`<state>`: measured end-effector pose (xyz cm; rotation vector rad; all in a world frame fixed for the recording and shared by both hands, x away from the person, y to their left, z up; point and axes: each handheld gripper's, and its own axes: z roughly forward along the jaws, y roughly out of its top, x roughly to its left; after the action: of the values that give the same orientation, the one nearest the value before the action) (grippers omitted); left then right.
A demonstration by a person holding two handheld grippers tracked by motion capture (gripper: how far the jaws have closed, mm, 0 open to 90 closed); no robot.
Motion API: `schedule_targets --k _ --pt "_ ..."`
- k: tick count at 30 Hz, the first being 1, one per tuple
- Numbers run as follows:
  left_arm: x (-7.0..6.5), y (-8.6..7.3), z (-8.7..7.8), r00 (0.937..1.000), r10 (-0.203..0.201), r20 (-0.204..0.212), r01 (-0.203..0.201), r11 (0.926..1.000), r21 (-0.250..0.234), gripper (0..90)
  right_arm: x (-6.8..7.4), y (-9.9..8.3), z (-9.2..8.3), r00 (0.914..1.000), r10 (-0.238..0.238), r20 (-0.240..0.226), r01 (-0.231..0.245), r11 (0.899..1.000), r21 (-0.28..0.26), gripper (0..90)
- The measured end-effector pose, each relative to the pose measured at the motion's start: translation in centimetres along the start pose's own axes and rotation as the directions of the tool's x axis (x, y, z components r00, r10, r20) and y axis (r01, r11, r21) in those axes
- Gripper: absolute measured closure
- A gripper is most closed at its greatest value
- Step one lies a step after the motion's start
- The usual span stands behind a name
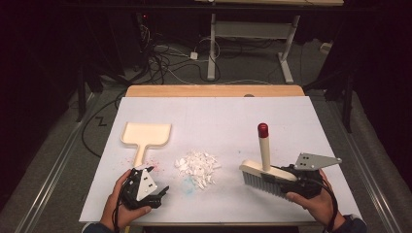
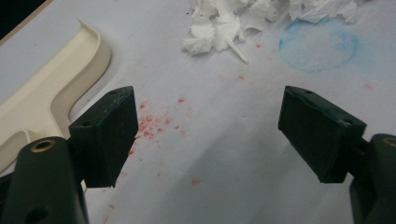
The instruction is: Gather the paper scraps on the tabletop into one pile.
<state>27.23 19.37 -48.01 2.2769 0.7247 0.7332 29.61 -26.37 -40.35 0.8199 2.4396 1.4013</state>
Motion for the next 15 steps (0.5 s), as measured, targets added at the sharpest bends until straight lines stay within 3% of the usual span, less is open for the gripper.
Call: schedule_targets --k 3,9,15 --pt "0.0 0.0 0.0 1.0000 -0.004 0.000 0.004 1.0000 0.004 19.2 -0.3 -0.3 -0.7 0.9998 0.021 -0.007 -0.020 1.000 0.007 67.6" --pt "-0.1 0.1 0.1 1.0000 -0.002 0.004 0.002 1.0000 0.003 19.2 -1.6 -0.7 -0.9 0.9942 0.099 -0.040 -0.095 0.991 0.093 67.5" --pt "-0.5 0.3 0.4 0.9997 0.008 0.024 -0.009 0.9999 0.009 19.2 -3.5 -0.8 -0.1 0.9902 0.140 -0.003 -0.138 0.980 0.141 66.9"
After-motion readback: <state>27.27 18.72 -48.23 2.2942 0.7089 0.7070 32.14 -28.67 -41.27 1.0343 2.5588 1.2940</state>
